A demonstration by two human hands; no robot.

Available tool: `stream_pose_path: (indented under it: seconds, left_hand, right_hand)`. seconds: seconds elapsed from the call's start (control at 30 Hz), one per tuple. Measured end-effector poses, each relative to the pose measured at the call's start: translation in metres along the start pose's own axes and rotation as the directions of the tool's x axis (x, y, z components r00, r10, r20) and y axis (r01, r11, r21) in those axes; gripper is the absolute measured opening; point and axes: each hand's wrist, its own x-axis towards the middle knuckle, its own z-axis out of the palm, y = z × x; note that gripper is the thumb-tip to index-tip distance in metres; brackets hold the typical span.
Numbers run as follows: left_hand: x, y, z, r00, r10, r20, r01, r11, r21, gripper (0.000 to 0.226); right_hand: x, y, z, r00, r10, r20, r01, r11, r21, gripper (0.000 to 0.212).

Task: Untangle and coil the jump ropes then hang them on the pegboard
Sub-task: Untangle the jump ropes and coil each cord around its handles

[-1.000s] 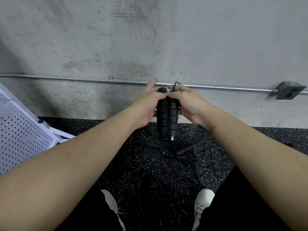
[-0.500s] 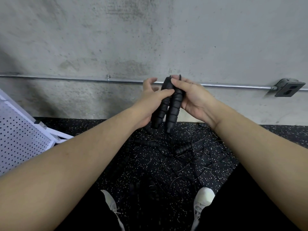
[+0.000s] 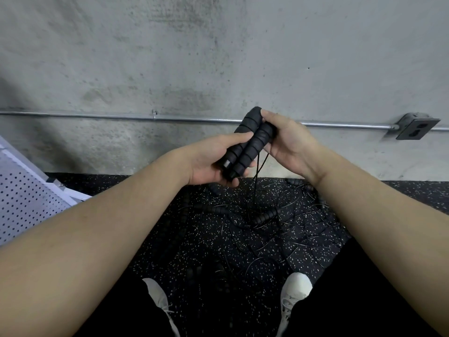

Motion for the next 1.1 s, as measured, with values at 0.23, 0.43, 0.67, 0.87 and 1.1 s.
stream_pose_path:
  seconds: [0.23, 0.43, 0.67, 0.87, 1.1]
  left_hand:
    - [-0.006, 0.007, -0.022, 0.999, 0.029, -0.017, -0.025, 0.979, 0.203, 0.029]
    - [-0.011, 0.004, -0.025, 0.997, 0.008, 0.078, -0.035, 0.937, 0.349, 0.035]
    - [-0.012, 0.005, -0.027, 0.995, -0.005, 0.099, -0.032, 0.928, 0.371, 0.05]
    - [-0.012, 0.004, -0.025, 0.99, -0.003, 0.139, -0.044, 0.941, 0.335, 0.046]
    - [-0.015, 0.009, -0.023, 0.987, 0.0, 0.161, -0.039, 0.97, 0.239, 0.034]
  right_hand:
    - [-0.005, -0.021, -0.029, 0.923, -0.312, -0.227, -0.039, 0.509, -0.86, 0.041]
    - [-0.011, -0.018, -0.029, 0.965, -0.257, 0.058, 0.169, 0.435, -0.884, 0.038]
    - [-0.014, -0.021, -0.037, 0.995, -0.005, 0.101, 0.091, 0.478, -0.874, 0.064]
    - [-0.01, -0.022, -0.042, 0.999, -0.044, 0.027, 0.043, 0.43, -0.902, 0.063]
    - [-0.004, -0.021, -0.042, 0.966, -0.255, -0.035, 0.077, 0.413, -0.907, 0.059]
